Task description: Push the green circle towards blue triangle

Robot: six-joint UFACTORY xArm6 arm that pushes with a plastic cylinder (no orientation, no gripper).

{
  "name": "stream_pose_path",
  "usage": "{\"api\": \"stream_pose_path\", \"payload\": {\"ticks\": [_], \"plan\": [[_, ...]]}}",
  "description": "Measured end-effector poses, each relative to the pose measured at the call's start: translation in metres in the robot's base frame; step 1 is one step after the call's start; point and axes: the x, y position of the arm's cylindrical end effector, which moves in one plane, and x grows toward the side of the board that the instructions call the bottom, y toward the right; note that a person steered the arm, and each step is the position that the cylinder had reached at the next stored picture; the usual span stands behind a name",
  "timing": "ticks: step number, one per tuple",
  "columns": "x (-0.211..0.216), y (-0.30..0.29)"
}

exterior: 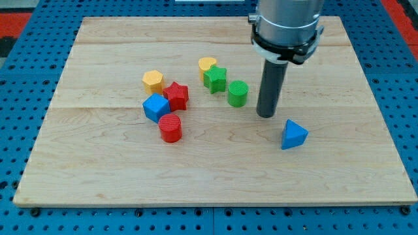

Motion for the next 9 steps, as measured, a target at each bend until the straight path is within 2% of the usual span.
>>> {"api": "stream_pose_path", "payload": {"ticks": [1, 4, 5, 7, 8, 9], "plan": [[0.056, 0.029], [0.076, 0.029], [0.062, 0.015], [-0.015, -0.135], [-0.048, -0.121], [-0.041, -0.035]]}}
